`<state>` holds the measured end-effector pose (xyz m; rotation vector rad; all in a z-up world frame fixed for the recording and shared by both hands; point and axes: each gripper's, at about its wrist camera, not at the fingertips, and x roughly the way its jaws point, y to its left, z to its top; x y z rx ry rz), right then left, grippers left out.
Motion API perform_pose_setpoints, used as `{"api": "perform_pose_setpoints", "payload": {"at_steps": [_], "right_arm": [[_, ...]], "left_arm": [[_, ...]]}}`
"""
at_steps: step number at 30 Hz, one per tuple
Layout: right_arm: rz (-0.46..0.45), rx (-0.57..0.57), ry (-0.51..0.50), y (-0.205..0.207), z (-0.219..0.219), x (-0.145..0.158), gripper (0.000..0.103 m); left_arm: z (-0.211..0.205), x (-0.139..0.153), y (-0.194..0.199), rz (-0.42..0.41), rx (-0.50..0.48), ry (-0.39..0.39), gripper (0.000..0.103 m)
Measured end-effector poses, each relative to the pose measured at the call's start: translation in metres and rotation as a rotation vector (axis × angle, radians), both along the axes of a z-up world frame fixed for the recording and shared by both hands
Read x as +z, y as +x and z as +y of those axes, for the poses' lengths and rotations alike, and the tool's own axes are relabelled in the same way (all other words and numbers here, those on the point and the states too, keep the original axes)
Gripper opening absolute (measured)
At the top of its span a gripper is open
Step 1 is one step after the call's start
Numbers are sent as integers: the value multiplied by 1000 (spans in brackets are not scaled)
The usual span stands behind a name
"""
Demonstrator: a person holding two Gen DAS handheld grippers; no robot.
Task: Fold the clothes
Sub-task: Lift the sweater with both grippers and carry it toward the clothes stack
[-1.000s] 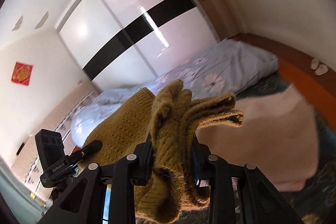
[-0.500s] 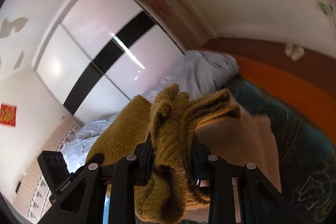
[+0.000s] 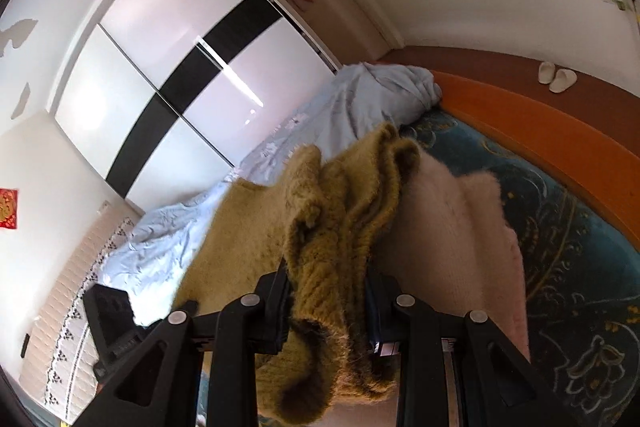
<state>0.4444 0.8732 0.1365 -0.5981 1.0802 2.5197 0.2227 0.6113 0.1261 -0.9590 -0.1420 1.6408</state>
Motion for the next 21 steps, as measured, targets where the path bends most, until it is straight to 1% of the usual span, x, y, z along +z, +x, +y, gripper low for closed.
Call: {"api": "perform_pose_setpoints", "payload": {"at_steps": [1,4,6,9,11,12,14,16,18,21], "right_arm": [[9,-9,-19,6,2,-8,31],[33,-41,-45,21,4,-14,31],[29,-56,-40,26,5,-12,31],[8,-75,-60,24,6,-14,31],[15,-73,-78,21,5,-13,33],[14,-70,-82,20,5,-12,34],[-7,-63,-80,18,2,-5,37],[-36,-66,-67,17,1,2,37],[-70,-86,-49,19,2,10,37],[-111,-157,-14,29,1,29,37]], "left_arm": [[3,1,2,1,-4,-2,42],[10,8,11,15,-20,7,42],[13,11,16,27,-22,2,42],[13,7,14,28,-12,-30,45],[7,6,7,-21,-7,-25,46],[4,6,4,-49,-4,-23,49],[0,9,-3,-86,-4,-35,52],[-6,18,-7,-82,13,-48,56],[-11,32,-3,-34,23,-48,58],[-18,53,3,38,38,-47,59]]}}
